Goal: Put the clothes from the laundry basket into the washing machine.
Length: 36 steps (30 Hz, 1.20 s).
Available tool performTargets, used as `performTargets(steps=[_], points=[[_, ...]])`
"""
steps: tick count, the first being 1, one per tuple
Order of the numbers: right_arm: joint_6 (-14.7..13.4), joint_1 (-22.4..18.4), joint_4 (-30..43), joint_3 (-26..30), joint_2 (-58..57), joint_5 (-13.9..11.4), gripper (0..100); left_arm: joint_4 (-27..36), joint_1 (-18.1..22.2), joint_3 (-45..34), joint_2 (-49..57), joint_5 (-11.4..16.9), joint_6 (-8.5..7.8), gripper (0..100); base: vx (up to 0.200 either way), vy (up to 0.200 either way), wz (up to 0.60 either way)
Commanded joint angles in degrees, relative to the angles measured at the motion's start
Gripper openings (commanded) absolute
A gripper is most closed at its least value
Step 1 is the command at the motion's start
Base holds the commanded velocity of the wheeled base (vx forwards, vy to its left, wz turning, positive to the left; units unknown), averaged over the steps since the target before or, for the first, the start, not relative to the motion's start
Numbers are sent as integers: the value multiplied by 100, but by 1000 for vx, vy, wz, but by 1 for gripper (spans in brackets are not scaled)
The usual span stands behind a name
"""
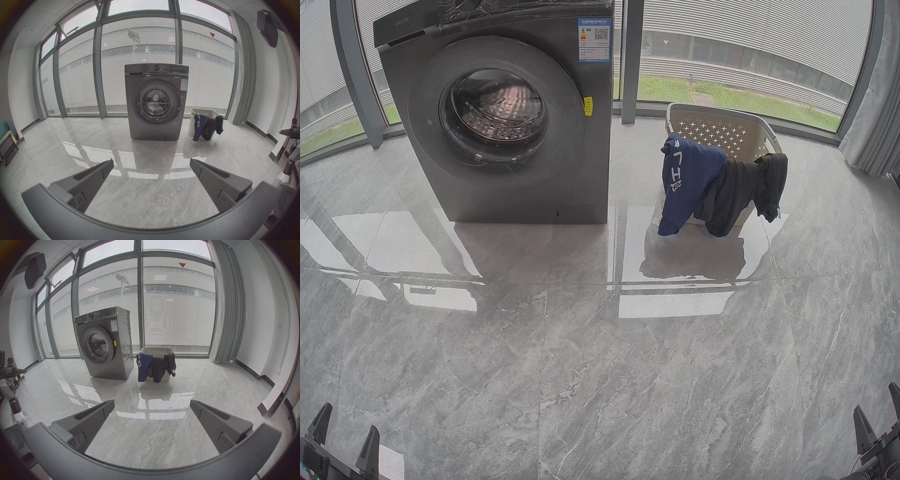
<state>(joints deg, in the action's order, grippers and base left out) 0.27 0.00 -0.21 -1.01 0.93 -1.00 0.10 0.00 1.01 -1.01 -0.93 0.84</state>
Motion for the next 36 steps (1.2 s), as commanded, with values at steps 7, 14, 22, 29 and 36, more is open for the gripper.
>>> performTargets(steps=[7, 14, 22, 29, 36], points=[[8, 0, -6, 101, -93, -6, 100, -1, 0, -92, 84, -4, 13, 100, 0, 0, 0], [0, 0, -6, 101, -84, -6, 100, -10, 0, -101, 84, 5, -14, 100, 171, 0, 0], [8, 0, -6, 101, -93, -6, 100, -10, -9, -92, 84, -13, 39, 100, 150, 0, 0], [0, 0, -6, 101, -93, -6, 100, -10, -9, -92, 84, -22, 83, 100, 0, 0, -257], [0, 0, -6, 101, -93, -6, 100, -10, 0, -92, 84, -13, 48, 100, 114, 0, 0]])
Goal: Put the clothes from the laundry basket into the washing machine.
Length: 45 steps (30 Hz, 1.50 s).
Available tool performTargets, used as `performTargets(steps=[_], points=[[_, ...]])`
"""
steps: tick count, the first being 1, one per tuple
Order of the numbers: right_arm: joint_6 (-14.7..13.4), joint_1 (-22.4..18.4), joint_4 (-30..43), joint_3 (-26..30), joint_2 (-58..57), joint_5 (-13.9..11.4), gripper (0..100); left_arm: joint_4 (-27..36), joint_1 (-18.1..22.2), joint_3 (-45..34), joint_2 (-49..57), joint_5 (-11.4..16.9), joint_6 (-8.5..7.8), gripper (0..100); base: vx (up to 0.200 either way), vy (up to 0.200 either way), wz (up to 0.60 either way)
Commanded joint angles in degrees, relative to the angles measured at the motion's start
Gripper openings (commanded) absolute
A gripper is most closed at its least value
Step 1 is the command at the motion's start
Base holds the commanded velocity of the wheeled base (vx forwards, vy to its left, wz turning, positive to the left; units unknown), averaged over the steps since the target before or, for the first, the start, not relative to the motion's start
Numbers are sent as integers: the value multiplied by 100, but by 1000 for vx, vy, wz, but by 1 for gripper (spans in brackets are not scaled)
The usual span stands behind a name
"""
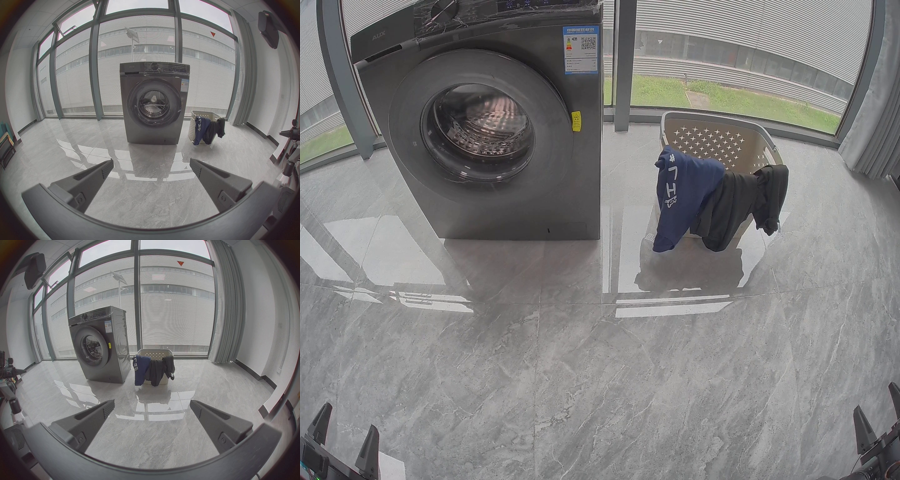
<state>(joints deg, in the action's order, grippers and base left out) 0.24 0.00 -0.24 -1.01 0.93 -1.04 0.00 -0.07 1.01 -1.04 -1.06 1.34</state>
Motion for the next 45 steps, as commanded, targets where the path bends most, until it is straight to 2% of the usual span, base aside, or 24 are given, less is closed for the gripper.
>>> performTargets(steps=[1, 11, 23, 45], points=[[2, 0, -2, 101, -93, -2, 100, 0, -1, -92, 86, 1, -2, 100, 200, 0, 0], [2, 0, -2, 101, -93, 7, 100, 0, 7, -92, 86, 1, 7, 100, 200, 0, 0], [-7, 0, -2, 101, -93, 7, 100, 0, 7, -92, 86, -8, 24, 100, 0, 0, -300], [2, 0, -2, 101, -93, 7, 100, 0, -1, -92, 86, -8, 42, 100, 191, 0, 0]])
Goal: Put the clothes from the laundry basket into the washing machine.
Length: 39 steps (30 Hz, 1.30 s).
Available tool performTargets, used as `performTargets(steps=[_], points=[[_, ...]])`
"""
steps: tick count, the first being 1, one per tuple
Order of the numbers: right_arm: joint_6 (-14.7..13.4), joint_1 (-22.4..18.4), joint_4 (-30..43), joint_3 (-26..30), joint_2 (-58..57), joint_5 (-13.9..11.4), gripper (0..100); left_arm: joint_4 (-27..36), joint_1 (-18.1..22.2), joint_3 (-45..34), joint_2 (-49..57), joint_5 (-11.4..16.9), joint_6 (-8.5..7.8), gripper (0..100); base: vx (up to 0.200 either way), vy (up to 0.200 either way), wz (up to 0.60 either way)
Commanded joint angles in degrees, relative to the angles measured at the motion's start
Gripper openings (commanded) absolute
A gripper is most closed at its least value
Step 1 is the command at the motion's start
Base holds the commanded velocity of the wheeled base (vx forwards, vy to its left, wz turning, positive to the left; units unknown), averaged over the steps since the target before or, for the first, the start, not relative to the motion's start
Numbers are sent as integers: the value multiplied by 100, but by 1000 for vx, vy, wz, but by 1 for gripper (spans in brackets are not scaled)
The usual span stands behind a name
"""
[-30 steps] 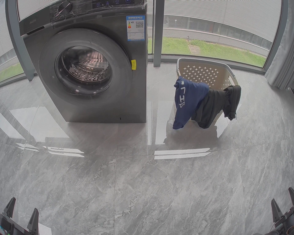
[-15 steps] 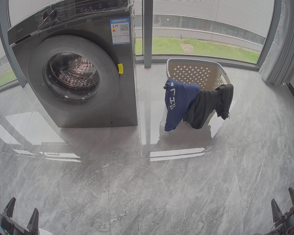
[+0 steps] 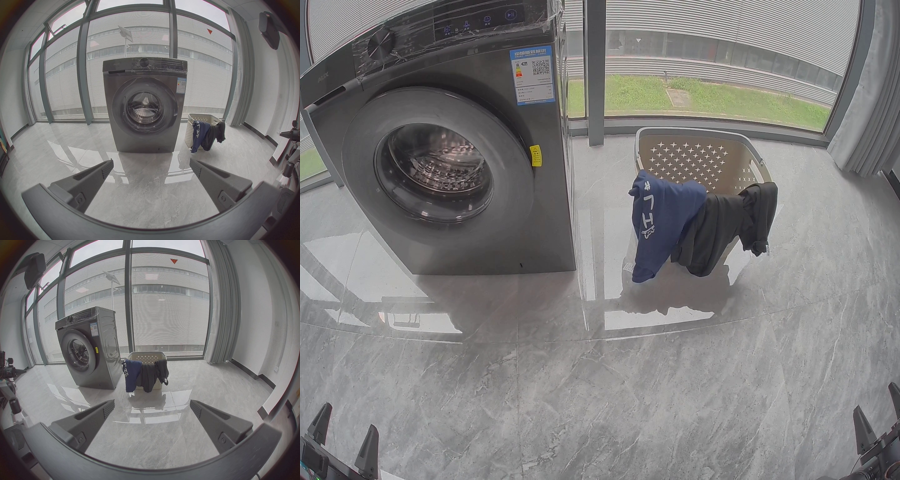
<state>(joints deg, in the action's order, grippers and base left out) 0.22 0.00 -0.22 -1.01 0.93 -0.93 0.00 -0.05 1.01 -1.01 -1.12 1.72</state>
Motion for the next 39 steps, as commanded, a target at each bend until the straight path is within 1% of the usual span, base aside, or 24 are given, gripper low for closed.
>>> performTargets(steps=[1, 5, 7, 35, 39], points=[[4, 0, -4, 101, -93, -4, 100, 0, -4, -92, 84, -2, 4, 100, 0, 0, 0], [4, 0, -4, 101, -93, -4, 100, 0, -4, -92, 75, -2, 4, 100, 0, 0, 0], [4, 0, -4, 101, -93, -4, 100, 0, 5, -92, 84, -2, -14, 100, 0, -200, 0], [4, 9, -4, 101, -93, -4, 100, -9, -4, -92, 84, -2, -5, 100, 0, -200, 0], [4, 9, -4, 101, -93, -4, 100, -9, -4, -92, 75, -2, 4, 100, 0, 0, 0]])
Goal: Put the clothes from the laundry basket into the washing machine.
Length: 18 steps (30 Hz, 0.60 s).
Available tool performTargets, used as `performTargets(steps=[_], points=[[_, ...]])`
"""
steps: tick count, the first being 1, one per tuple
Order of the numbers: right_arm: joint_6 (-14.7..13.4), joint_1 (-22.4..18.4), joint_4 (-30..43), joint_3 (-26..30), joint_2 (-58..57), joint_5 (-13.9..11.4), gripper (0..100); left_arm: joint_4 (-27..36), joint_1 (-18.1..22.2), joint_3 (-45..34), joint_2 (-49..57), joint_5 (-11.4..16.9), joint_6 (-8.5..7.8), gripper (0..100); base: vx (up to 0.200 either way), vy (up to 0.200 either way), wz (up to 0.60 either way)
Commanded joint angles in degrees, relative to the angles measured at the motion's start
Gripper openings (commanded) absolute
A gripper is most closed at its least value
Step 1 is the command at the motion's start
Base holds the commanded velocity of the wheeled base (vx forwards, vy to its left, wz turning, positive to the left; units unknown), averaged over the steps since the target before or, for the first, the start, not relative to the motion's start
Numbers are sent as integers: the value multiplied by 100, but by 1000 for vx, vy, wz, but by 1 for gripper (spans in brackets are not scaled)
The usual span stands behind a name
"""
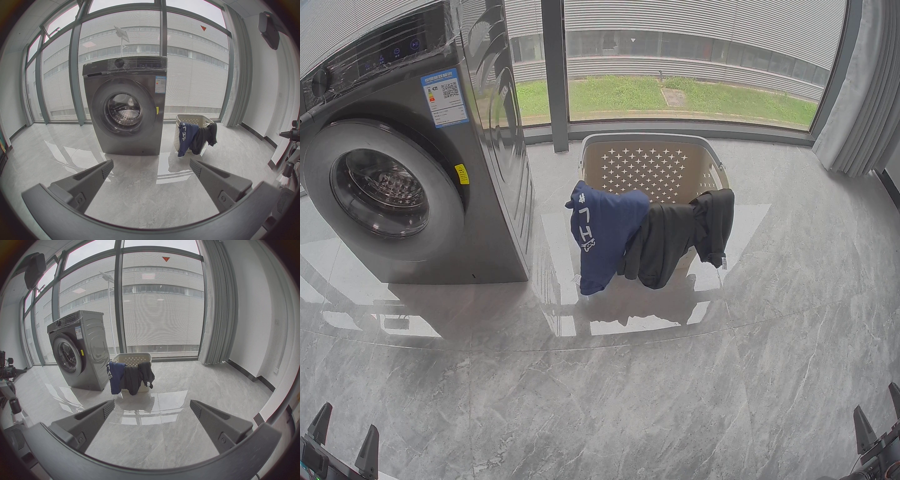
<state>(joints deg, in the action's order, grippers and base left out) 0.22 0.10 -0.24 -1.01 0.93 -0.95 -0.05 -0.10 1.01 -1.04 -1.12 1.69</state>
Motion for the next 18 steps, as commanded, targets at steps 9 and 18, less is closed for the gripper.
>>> performTargets(steps=[9, 18], points=[[4, -1, -2, 101, -93, -2, 100, 5, 1, -92, 77, -2, 6, 100, 156, 0, 0], [4, -1, -2, 101, -93, -2, 100, 5, -8, -92, 77, -2, 6, 100, 200, 0, 0]])
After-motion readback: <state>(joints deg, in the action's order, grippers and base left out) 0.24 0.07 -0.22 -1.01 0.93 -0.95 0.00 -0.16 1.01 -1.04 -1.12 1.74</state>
